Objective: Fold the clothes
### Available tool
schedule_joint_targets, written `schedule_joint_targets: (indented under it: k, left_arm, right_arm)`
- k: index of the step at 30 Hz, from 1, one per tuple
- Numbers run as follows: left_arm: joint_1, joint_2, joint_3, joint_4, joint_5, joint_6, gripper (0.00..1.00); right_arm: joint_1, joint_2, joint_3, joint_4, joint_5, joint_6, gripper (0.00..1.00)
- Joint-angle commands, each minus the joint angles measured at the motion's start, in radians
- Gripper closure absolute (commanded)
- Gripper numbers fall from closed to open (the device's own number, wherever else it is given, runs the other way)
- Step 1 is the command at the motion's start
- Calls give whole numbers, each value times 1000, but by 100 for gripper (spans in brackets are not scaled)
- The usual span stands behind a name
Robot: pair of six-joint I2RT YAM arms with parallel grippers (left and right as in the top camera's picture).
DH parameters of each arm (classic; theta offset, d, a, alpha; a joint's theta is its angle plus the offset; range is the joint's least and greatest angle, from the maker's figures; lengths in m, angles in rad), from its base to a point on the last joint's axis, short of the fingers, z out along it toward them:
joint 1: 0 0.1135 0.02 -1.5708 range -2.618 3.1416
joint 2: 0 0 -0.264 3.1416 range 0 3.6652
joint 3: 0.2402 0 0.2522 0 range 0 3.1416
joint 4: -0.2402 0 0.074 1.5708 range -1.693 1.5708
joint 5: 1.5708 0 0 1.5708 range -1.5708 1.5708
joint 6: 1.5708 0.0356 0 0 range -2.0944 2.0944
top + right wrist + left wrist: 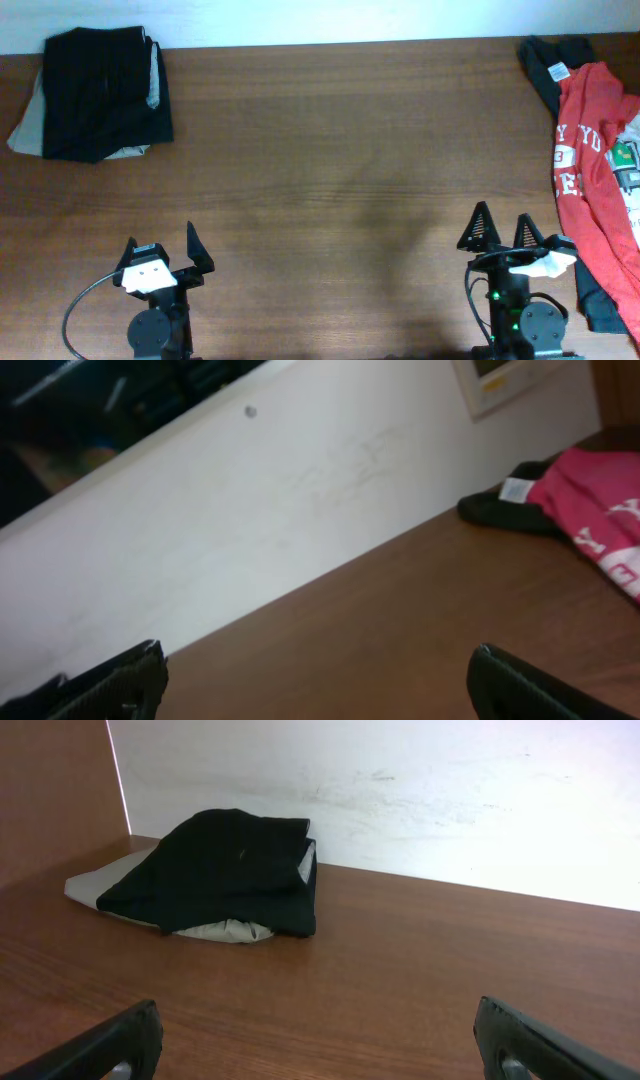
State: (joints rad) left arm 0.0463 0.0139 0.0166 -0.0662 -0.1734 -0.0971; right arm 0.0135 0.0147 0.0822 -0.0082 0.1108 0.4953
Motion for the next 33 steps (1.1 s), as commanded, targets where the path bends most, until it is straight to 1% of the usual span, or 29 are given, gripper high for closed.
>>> schedule_joint_targets:
  k: [1,5,10,13,16,21,33]
  left_arm:
    - [4,-9,-8,2,-7,16,1]
    - [4,-9,-8,2,-7,16,1]
    - [4,-9,-8,2,-7,16,1]
    - [4,-9,-8,2,-7,16,1]
    - [4,-9,-8,2,-7,16,1]
    - [4,-9,-8,2,-7,16,1]
    - [4,-9,-8,2,-7,16,1]
  right_arm:
    - [-7,-11,-78,90,-63,-30,1]
    - [7,-11,-77,54,-70,-126,1]
    - [13,-11,-77,21,-62,-129,1]
    - [13,-11,-77,-75,-66,-134,1]
    - [13,-11,-77,-70,-73,-148,1]
    - [13,-11,-77,-71,-75,-313,1]
    - [13,-11,-77,-71,-77,-315,1]
